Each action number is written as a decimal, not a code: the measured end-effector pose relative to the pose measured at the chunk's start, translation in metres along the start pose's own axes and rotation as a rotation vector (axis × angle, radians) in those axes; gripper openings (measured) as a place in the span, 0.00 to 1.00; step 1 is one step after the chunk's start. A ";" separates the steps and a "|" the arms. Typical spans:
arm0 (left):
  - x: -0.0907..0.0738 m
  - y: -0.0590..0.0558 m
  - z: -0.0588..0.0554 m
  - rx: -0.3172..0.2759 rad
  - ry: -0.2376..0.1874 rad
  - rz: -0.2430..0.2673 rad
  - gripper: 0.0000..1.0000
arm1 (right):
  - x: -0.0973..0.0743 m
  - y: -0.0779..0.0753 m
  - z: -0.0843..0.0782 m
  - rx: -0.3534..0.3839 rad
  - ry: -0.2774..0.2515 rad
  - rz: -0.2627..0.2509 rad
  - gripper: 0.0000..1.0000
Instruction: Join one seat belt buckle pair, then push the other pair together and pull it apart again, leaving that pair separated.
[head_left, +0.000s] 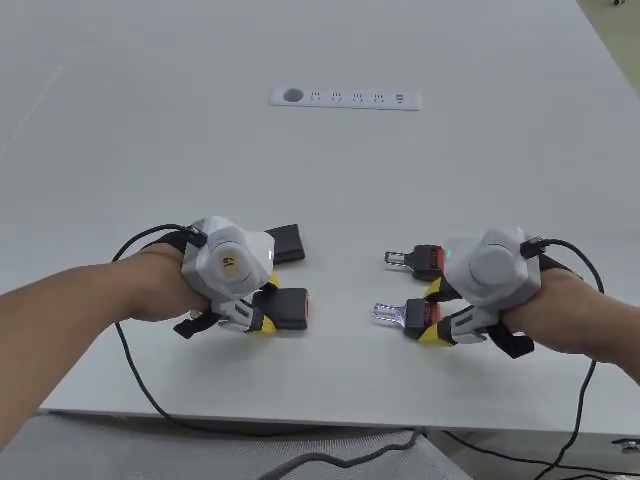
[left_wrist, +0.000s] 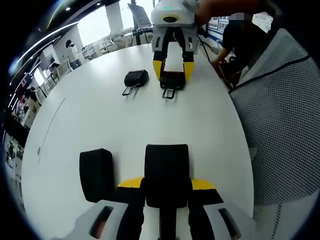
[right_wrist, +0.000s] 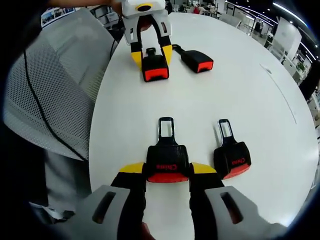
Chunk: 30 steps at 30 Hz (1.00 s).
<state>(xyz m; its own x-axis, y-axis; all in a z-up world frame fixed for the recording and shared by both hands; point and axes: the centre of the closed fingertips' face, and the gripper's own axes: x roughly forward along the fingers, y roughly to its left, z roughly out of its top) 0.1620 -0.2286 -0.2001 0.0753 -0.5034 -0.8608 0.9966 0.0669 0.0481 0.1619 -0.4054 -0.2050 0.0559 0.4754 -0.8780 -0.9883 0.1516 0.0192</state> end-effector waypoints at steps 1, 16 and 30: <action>0.000 0.000 0.000 0.005 0.001 -0.001 0.34 | 0.000 0.000 0.000 0.000 0.000 0.001 0.32; 0.002 0.002 -0.004 0.023 0.012 -0.006 0.34 | 0.001 0.001 0.000 -0.032 0.024 0.026 0.32; 0.004 0.003 -0.005 0.023 0.023 -0.020 0.34 | 0.012 0.004 0.019 -0.035 -0.003 0.026 0.31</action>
<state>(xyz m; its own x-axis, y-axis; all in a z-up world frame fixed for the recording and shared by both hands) 0.1652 -0.2262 -0.2058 0.0546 -0.4841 -0.8733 0.9984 0.0373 0.0417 0.1608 -0.3828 -0.2070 0.0309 0.4815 -0.8759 -0.9937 0.1092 0.0249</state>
